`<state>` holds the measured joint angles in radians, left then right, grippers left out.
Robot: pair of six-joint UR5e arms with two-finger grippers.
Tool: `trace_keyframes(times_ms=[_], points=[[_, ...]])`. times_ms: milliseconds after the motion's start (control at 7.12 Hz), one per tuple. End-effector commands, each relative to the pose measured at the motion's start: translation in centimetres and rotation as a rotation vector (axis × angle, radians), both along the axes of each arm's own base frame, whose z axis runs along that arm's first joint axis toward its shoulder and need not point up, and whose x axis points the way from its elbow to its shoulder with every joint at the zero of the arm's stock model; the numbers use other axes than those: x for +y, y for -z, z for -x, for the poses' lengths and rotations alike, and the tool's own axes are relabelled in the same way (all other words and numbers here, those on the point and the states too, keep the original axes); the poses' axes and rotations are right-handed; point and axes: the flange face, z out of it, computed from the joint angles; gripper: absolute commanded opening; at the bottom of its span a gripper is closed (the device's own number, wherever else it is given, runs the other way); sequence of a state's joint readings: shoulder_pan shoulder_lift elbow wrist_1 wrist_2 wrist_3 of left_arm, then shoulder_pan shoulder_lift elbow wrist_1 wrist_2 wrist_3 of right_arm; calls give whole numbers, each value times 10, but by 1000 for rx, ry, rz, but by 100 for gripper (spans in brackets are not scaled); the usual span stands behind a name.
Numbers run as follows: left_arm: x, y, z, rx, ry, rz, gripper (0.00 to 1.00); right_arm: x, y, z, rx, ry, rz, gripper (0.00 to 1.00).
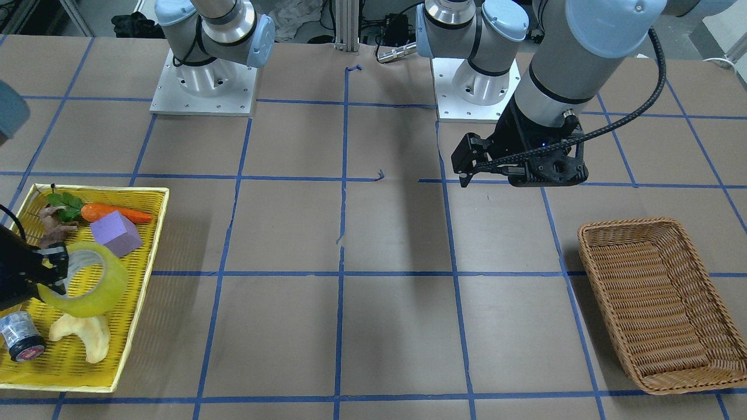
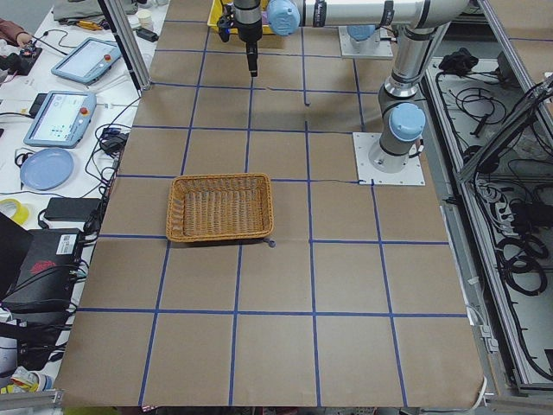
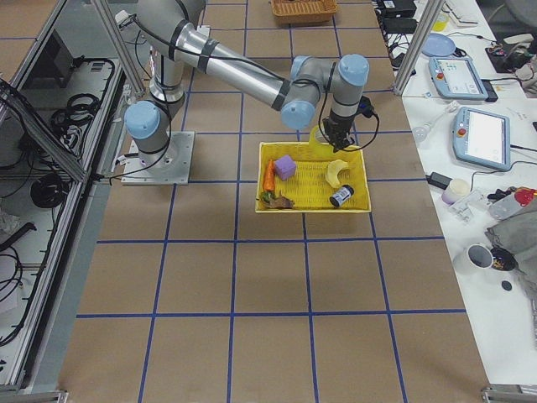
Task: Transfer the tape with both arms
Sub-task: 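Close the right gripper on the tape roll and lift it, then carry the tape roll to the table center and release it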
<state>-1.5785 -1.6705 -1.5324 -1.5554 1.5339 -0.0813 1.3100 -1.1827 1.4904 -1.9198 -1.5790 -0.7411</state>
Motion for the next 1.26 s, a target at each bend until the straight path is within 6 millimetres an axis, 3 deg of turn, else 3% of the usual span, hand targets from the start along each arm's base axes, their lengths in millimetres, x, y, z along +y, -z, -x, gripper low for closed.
trace_keyframes(times_ms=[0, 281, 421, 561, 702, 1123], points=[[0, 0, 0, 0, 0, 0, 100, -8, 22, -131, -20, 156, -19, 0], [0, 0, -1, -8, 2, 0, 100, -18, 45, -248, -23, 193, -19, 0], [0, 0, -1, -6, 2, 0, 100, -21, 60, -286, -32, 241, 0, 0], [0, 0, 0, -5, 2, 0, 100, -27, 79, -310, -68, 281, 32, 0], [0, 0, -1, -6, 2, 0, 100, -18, 103, -346, -75, 295, 22, 0], [0, 1, 0, -5, 2, -1, 100, -12, 123, -363, -58, 276, 2, 1]])
